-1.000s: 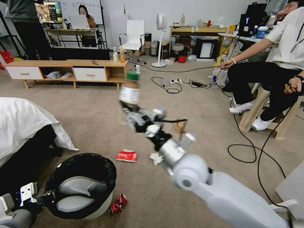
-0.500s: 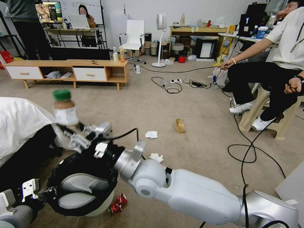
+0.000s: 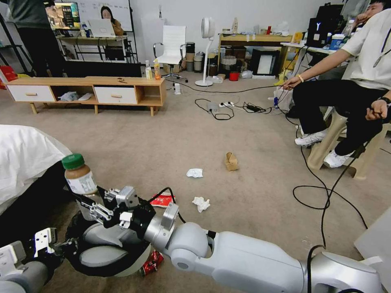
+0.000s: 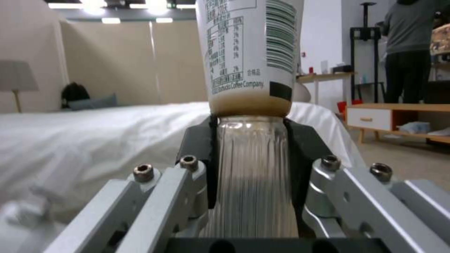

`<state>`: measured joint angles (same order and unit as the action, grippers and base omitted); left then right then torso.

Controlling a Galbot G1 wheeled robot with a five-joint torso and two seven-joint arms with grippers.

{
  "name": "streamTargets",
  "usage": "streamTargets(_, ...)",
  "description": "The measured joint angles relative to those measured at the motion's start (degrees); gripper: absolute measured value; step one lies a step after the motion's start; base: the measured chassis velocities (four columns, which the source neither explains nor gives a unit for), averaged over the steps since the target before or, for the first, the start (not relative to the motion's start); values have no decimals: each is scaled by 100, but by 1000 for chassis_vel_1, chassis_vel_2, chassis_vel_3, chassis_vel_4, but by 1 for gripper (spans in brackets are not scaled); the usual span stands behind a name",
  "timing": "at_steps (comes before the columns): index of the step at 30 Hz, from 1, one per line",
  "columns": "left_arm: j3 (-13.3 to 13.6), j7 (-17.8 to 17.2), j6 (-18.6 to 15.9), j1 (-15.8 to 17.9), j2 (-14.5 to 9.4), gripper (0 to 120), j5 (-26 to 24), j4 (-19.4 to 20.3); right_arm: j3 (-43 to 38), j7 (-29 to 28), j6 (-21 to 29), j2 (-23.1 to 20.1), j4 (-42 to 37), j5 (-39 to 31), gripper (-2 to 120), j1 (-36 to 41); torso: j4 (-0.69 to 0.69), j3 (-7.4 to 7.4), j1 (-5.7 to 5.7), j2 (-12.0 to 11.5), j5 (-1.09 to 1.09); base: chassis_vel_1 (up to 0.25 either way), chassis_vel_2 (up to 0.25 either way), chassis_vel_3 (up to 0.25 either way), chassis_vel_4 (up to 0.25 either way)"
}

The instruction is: Pick up the trash bin and place the garbage on the floor into it.

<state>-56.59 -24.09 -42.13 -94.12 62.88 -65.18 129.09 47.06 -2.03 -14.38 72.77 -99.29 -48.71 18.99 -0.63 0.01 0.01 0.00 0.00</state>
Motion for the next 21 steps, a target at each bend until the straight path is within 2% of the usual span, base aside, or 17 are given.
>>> streamTargets(21,59,20,0,-15,57,3,41,67,64,202,-271,11,804,727,25,614,0,0,0,0,0,0,0,0,0)
